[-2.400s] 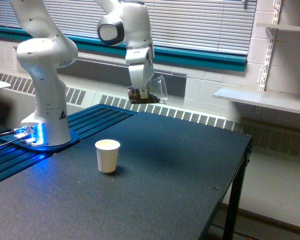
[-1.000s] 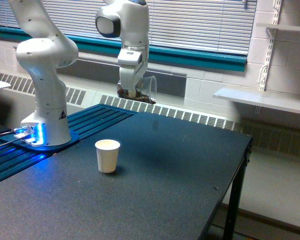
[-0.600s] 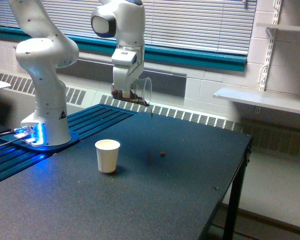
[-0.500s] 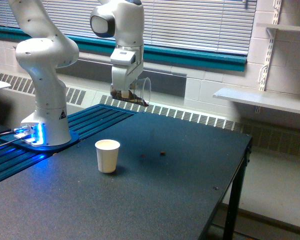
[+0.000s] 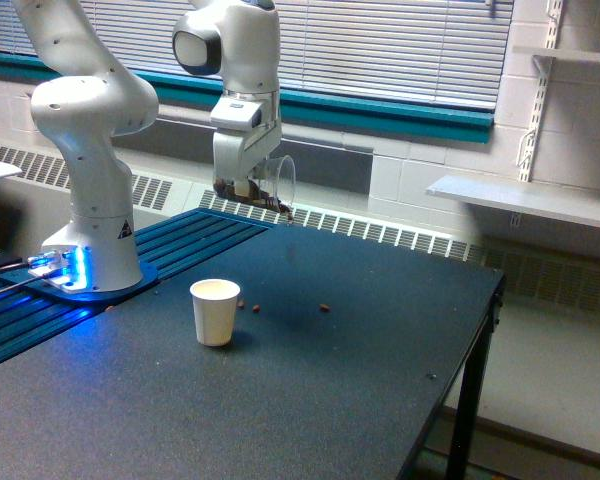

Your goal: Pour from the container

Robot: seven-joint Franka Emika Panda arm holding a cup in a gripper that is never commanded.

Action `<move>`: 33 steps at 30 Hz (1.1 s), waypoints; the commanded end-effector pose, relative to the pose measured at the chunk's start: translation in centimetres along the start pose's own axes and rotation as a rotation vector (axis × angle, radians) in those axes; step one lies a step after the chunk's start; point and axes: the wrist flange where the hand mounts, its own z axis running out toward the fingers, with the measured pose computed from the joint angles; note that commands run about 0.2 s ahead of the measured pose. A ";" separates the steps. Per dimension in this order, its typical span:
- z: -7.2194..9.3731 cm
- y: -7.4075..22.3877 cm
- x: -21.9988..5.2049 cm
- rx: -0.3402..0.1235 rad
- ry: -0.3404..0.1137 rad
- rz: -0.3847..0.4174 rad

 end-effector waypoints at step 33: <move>0.7 5.2 -1.3 -0.014 -0.003 0.100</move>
